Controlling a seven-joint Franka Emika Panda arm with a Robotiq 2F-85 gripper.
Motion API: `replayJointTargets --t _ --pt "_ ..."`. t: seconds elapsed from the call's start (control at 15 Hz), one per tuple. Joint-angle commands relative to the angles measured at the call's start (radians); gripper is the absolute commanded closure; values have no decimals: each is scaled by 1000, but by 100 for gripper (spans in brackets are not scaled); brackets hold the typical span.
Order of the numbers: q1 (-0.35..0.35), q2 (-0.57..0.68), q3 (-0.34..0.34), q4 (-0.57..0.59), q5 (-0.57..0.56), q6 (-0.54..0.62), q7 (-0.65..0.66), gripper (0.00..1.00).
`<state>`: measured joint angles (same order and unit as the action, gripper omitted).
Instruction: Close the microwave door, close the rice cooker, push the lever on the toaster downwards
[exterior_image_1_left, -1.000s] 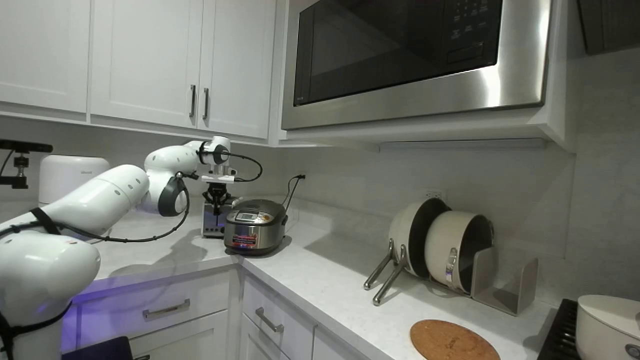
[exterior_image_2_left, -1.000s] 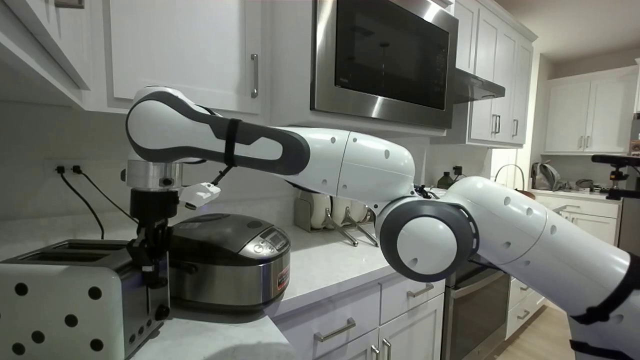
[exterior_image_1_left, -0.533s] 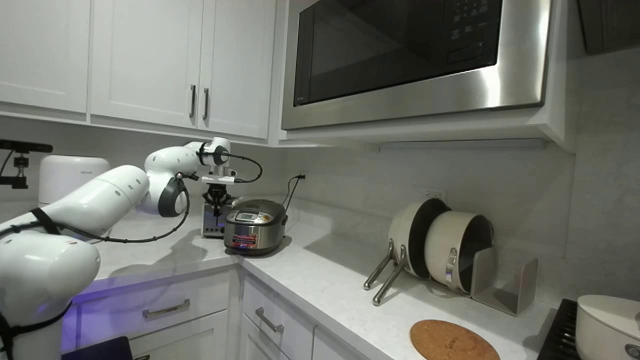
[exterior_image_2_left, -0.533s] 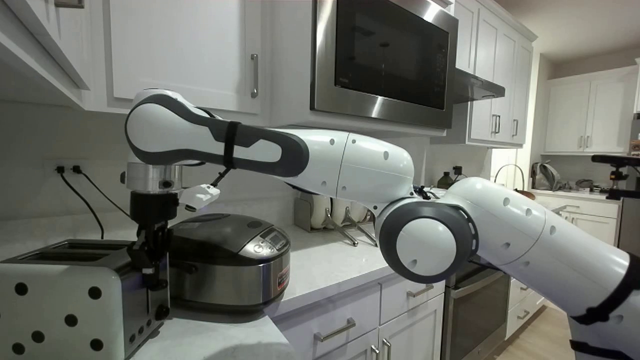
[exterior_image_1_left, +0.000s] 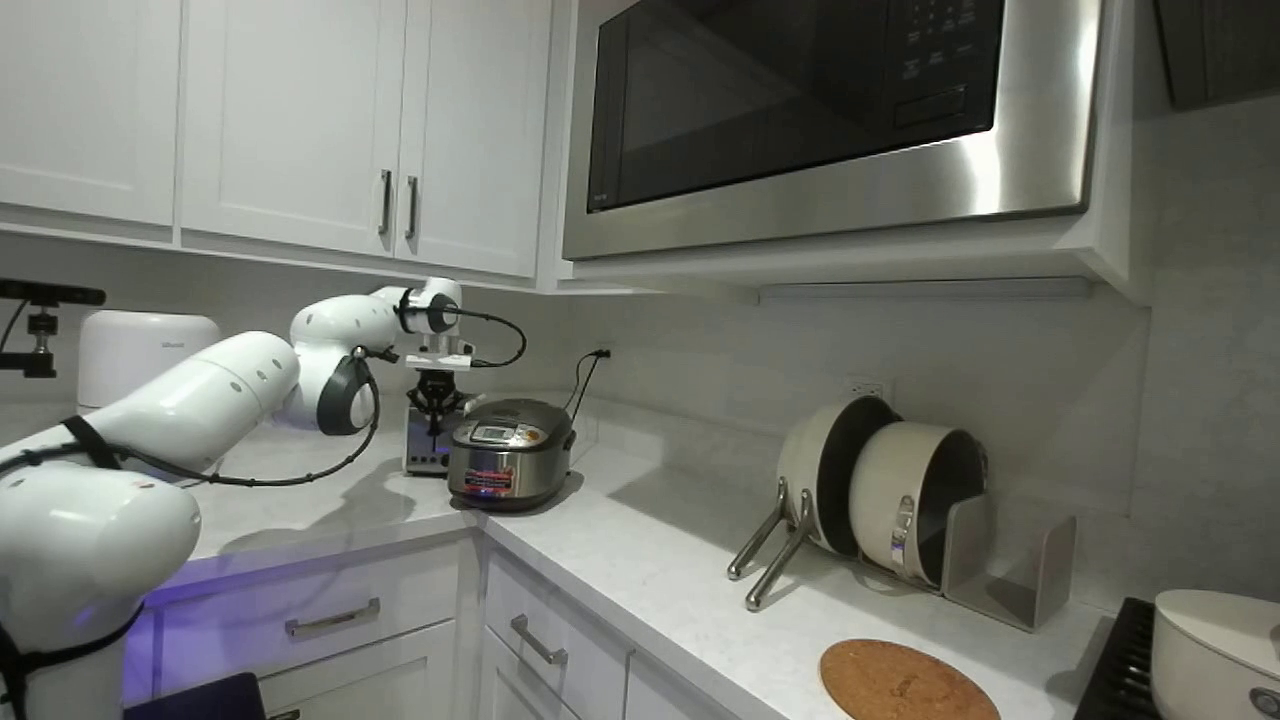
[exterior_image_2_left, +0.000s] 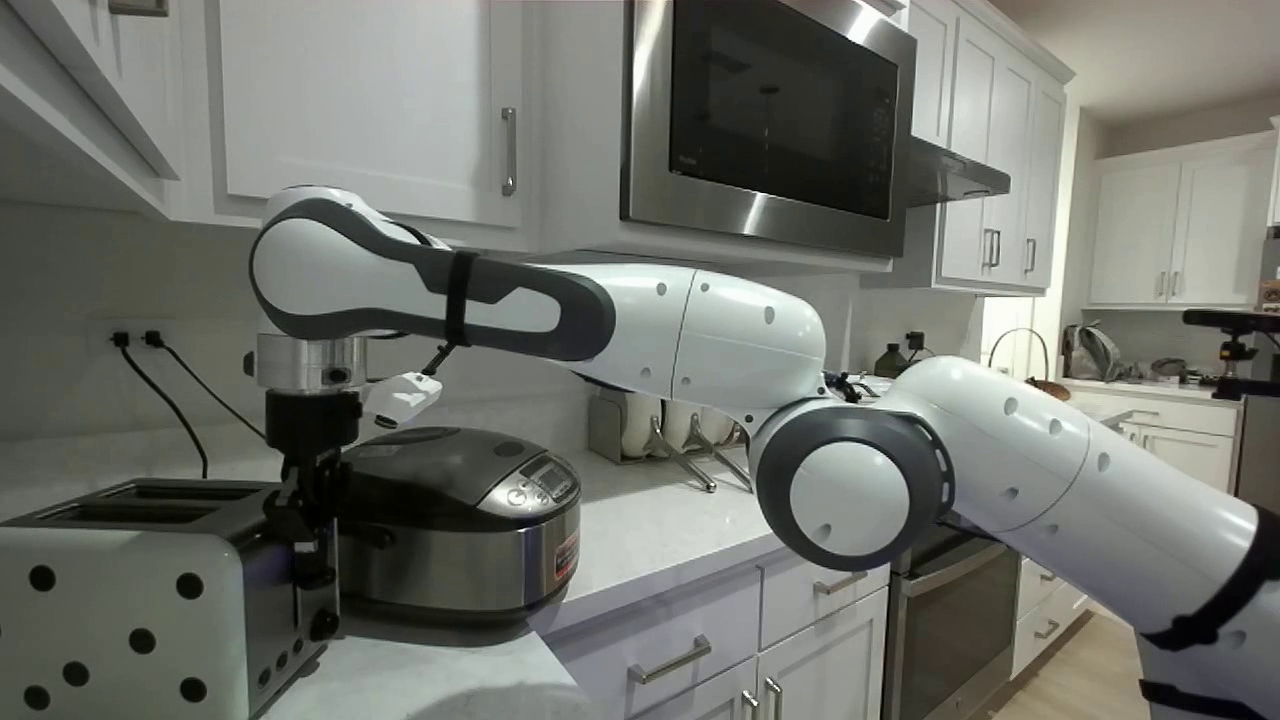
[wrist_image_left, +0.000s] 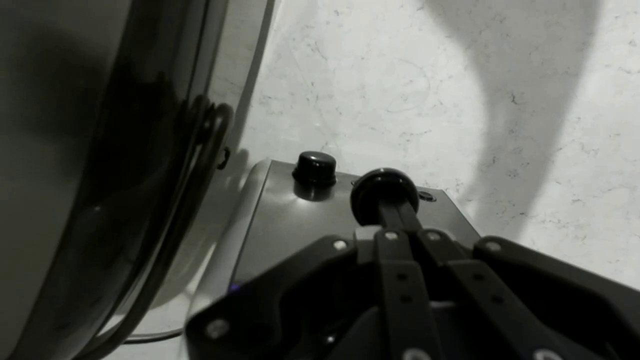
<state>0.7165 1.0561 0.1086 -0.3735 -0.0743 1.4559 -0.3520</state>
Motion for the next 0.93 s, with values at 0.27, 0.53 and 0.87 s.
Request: replayJointTargets --t 0.27,0.53,0.87 --pt "-9 59 -12 11 -14 25 -36 100" --pt "-19 81 -1 17 3 64 -19 100" --pt "-15 93 7 19 12 85 -9 100"
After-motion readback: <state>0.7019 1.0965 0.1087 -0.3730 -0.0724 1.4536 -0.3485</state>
